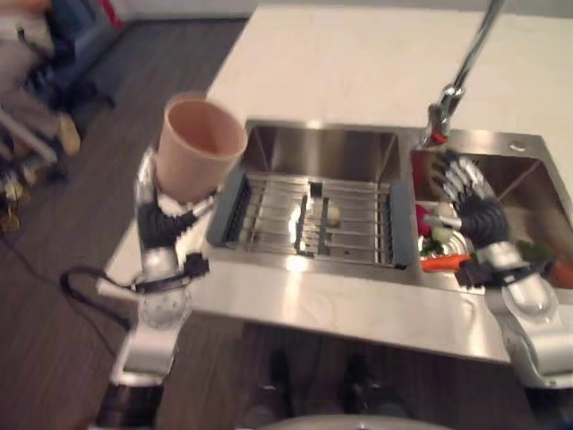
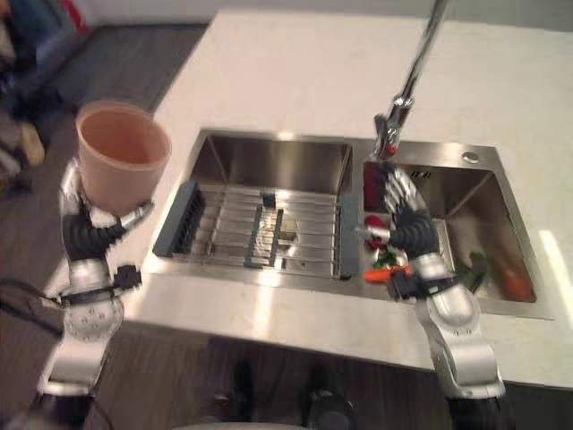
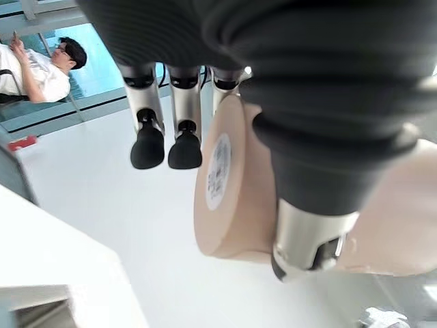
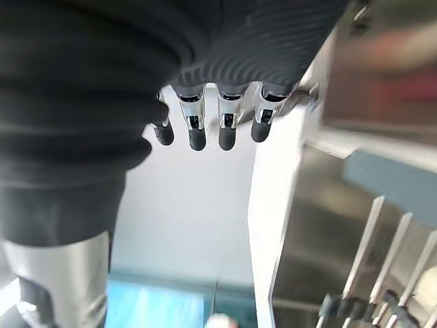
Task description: Place the dishes in the dishwasher.
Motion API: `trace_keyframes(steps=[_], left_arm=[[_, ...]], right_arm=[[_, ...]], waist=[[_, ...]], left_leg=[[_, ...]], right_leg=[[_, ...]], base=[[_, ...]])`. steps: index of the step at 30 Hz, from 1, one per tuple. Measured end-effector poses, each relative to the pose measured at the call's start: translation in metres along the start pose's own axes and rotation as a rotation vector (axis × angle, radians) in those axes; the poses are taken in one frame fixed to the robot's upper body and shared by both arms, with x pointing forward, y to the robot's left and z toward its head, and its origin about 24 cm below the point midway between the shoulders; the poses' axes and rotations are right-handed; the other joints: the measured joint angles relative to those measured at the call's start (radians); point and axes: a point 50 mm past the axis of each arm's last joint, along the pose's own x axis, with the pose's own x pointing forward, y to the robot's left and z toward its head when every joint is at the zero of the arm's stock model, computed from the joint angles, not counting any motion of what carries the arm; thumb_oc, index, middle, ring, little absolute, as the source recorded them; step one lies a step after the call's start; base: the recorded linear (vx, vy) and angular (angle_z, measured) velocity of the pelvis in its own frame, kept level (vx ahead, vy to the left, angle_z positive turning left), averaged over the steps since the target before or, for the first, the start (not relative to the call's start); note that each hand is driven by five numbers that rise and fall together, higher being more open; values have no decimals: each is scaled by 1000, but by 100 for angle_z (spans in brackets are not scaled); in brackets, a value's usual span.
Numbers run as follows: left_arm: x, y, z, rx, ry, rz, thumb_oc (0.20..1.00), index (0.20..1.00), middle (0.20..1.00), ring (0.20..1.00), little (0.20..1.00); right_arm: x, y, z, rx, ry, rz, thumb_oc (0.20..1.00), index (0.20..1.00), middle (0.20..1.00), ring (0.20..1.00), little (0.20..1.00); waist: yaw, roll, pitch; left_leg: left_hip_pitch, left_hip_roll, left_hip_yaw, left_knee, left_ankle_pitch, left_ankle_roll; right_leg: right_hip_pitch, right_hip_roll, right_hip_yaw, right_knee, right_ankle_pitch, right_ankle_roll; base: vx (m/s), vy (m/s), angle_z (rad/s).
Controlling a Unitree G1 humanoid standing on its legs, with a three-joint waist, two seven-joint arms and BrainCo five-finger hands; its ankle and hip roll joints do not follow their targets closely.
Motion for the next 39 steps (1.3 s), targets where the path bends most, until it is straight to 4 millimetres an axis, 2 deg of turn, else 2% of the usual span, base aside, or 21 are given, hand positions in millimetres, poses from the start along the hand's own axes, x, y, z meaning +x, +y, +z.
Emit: trace_keyframes(steps=[1, 3, 6, 9, 11, 12, 14, 16, 18, 19, 22, 23, 25, 26, 27, 28, 30, 32, 35, 37, 39], left_arm=[[-4, -1, 0, -11, -3, 1, 200, 200, 200, 200, 200], [4, -5, 3, -45, -42, 20, 200, 200, 200, 200, 200], [13, -22, 10, -134, -58, 3, 200, 200, 200, 200, 200], [-7, -37, 6, -185, 26, -55, 200, 200, 200, 200, 200], [-14, -36, 2, -180, 58, -63, 200, 200, 200, 200, 200], [-15, -35, 1, -188, 69, -58, 200, 200, 200, 200, 200], [-16, -31, -3, -169, 93, -65, 200, 200, 200, 200, 200], [-18, -27, -8, -138, 113, -80, 200, 200, 200, 200, 200], [-22, -30, -8, -152, 135, -89, 200, 200, 200, 200, 200], [-23, -34, -7, -192, 150, -88, 200, 200, 200, 200, 200], [-17, -44, -2, -290, 163, -85, 200, 200, 200, 200, 200], [-15, -44, 4, -309, 145, -78, 200, 200, 200, 200, 200], [-11, -34, 14, -340, 110, -63, 200, 200, 200, 200, 200], [-16, -31, 14, -370, 136, -56, 200, 200, 200, 200, 200], [-22, -31, 11, -367, 164, -59, 200, 200, 200, 200, 200], [-27, -30, 8, -363, 186, -59, 200, 200, 200, 200, 200], [-29, -31, 8, -366, 194, -58, 200, 200, 200, 200, 200], [-26, -29, 7, -379, 190, -46, 200, 200, 200, 200, 200], [-16, -24, 8, -389, 153, -22, 200, 200, 200, 200, 200], [-15, -19, 8, -427, 150, 10, 200, 200, 200, 200, 200], [-11, -21, 11, -450, 134, 16, 200, 200, 200, 200, 200]], right_arm=[[-4, -10, 14, -40, -82, -37, 1000, 1000, 1000, 1000, 1000], [-12, -22, 14, -79, -65, -81, 1000, 1000, 1000, 1000, 1000], [-21, -32, 13, -117, -28, -103, 1000, 1000, 1000, 1000, 1000], [-27, -25, -1, -54, 16, -112, 1000, 1000, 1000, 1000, 1000], [-33, -16, -18, 2, 78, -117, 1000, 1000, 1000, 1000, 1000], [-37, -10, -23, 29, 92, -124, 1000, 1000, 1000, 1000, 1000], [-36, -3, -23, 35, 90, -95, 1000, 1000, 1000, 1000, 1000], [-36, -2, -23, 35, 92, -86, 1000, 1000, 1000, 1000, 1000], [-41, -4, -25, 38, 105, -103, 1000, 1000, 1000, 1000, 1000], [-43, -5, -24, 16, 106, -108, 1000, 1000, 1000, 1000, 1000], [-35, -6, -2, -30, -7, -107, 1000, 1000, 1000, 1000, 1000], [-42, 0, -6, -16, 25, -88, 1000, 1000, 1000, 1000, 1000], [-48, -3, -9, 45, 44, -113, 1000, 1000, 1000, 1000, 1000], [-41, -4, -11, 94, 28, -138, 1000, 1000, 1000, 1000, 1000], [-34, -5, -11, 96, 14, -137, 1000, 1000, 1000, 1000, 1000], [-28, -3, -8, 98, -12, -126, 1000, 1000, 1000, 1000, 1000], [-20, 6, -5, 97, -28, -83, 1000, 1000, 1000, 1000, 1000], [-17, 6, -3, 93, -37, -60, 1000, 1000, 1000, 1000, 1000], [-18, -1, 3, 65, -65, -78, 1000, 1000, 1000, 1000, 1000], [-26, -4, 5, 48, -63, -91, 1000, 1000, 1000, 1000, 1000], [-28, -7, 6, 41, -62, -101, 1000, 1000, 1000, 1000, 1000]], waist=[[-53, 54, -8], [-108, 102, -10], [-125, 155, -25], [-94, 118, -35], [-76, 73, -60], [-68, 42, -69], [-57, 26, -76], [-46, -8, -89], [-54, 4, -84], [-65, 33, -90], [-50, 103, -83], [-33, 123, -86], [7, 118, -88], [42, 131, -89], [41, 139, -93], [51, 159, -98], [88, 129, -83], [80, 65, -64], [21, 49, -63], [-9, 77, -71], [-26, 140, -76]], left_leg=[[180, 27, 20, -9, -50, -48], [329, -9, 43, -146, -70, -69], [419, -89, 35, -496, -93, -34], [410, -206, -46, -554, -106, -7], [360, -260, -71, -512, -121, 72], [321, -270, -85, -455, -131, 89], [300, -249, -96, -446, -122, 142], [299, -247, -101, -452, -108, 159], [291, -213, -156, -454, -87, 193], [261, -162, -230, -454, -66, 214], [171, -120, -413, -460, 14, 194], [110, -96, -481, -462, 13, 210], [88, -51, -478, -517, 22, 213], [73, -33, -473, -507, 19, 185], [79, -43, -472, -486, 42, 162], [104, -48, -438, -490, 69, 142], [25, -50, -420, -451, 197, 65], [8, -76, -179, -312, 63, 42], [146, -53, 77, -225, -100, 2], [240, -89, 138, -275, -156, 23], [312, -186, 22, -507, -158, 89]], right_leg=[[41, 27, -31, -12, -3, -1], [19, 40, -76, 3, 15, 2], [-67, 33, -120, 64, 42, 12], [-111, -95, -106, 86, 126, 77], [-113, -144, -98, 31, 163, 169], [-114, -152, -74, 14, 157, 172], [-108, -138, -104, 7, 13, 236], [-100, -134, -93, 7, -13, 251], [-117, -102, 20, 160, -29, 241], [-140, -13, 188, 396, -77, 199], [-79, 98, 441, 465, -139, 169], [-25, 137, 503, 459, -216, 138], [63, 147, 417, 199, -274, 98], [68, 175, 392, 139, -220, 58], [61, 194, 382, 127, -190, 64], [64, 223, 355, 110, -175, 48], [50, 215, 281, 85, -130, -4], [108, 158, 124, -21, -91, -24], [132, 130, -91, -48, -83, -33], [89, 127, -164, -23, -84, -29], [31, 178, -115, -4, -47, -38]], base=[[-335, 254, 51], [-354, 322, 74], [-304, 292, 64], [-355, 252, 32], [-343, 184, 27], [-289, 92, 32], [-245, 41, 20], [-273, 15, 14], [-250, -62, 102], [-201, -156, 168], [-220, -398, 217], [-162, -540, 219], [-141, -348, 115], [-150, -203, 15], [-245, -216, 21], [-332, -213, 57], [-341, -101, 109], [-290, 35, 195], [-197, 213, 213], [1, 241, 170], [22, 228, 109]])
